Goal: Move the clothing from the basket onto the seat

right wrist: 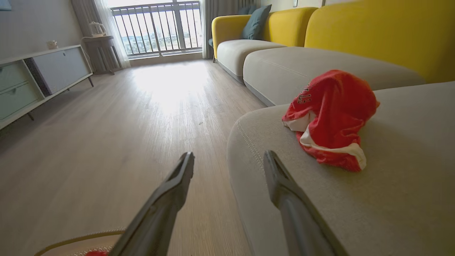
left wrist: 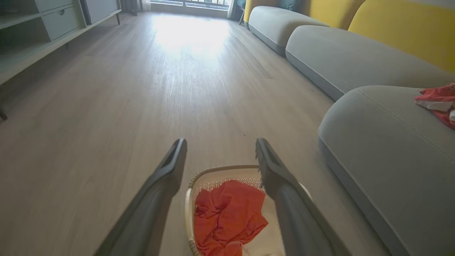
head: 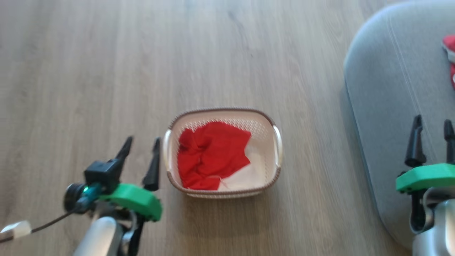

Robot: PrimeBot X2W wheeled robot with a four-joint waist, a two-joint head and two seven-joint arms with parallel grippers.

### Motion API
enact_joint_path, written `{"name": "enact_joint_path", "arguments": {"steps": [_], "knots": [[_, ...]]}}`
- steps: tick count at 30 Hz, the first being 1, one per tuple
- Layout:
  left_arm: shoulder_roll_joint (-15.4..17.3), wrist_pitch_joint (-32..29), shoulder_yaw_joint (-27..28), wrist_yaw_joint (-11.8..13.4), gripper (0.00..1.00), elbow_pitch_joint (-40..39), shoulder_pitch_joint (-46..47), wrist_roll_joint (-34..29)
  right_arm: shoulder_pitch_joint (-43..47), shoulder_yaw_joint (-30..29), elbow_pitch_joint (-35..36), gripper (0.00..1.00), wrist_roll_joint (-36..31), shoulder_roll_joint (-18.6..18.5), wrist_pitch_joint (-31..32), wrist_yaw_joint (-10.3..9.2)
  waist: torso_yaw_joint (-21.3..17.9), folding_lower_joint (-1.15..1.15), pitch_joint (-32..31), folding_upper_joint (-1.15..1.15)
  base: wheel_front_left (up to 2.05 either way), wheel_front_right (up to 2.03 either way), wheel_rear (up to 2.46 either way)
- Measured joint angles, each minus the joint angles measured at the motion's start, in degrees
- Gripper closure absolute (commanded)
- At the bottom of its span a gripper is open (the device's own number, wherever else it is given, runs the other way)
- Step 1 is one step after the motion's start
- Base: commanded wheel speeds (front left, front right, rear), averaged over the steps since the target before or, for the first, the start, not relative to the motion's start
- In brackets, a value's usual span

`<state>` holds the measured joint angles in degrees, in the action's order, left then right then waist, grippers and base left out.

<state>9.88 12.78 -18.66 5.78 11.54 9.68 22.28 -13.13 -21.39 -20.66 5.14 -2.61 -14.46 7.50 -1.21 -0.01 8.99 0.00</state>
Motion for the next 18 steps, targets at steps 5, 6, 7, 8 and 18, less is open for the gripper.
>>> {"name": "enact_joint_path", "arguments": {"steps": [5,6,7,8,18], "knots": [[2.1,1.1,3.1,0.5,0.0,4.1,-3.4,-0.2,5.9,9.8,6.5,0.0,1.3,0.2,0.0,0.0,2.7,0.0,-4.2,0.0,0.0,0.0,0.0],[2.1,1.4,3.8,0.5,0.0,4.6,-4.0,-0.2,7.4,11.3,7.5,0.0,1.1,0.2,0.0,0.0,3.1,0.0,-4.9,0.0,0.0,0.0,0.0],[2.1,1.4,4.2,0.7,0.0,5.0,-4.6,-0.2,9.0,12.6,8.4,0.0,0.6,0.2,0.0,0.0,3.4,0.0,-5.7,0.0,0.0,0.0,0.0],[2.1,1.4,4.4,0.9,0.0,5.2,-5.1,-0.3,10.6,13.5,9.2,0.0,0.3,0.2,0.0,0.0,3.7,0.0,-6.4,0.0,0.0,0.0,0.0],[0.6,1.5,7.4,0.9,0.0,2.9,-9.1,-3.1,18.2,17.3,10.1,0.0,0.6,0.3,0.0,0.0,5.1,0.0,-9.9,0.0,0.0,0.0,0.0]]}}
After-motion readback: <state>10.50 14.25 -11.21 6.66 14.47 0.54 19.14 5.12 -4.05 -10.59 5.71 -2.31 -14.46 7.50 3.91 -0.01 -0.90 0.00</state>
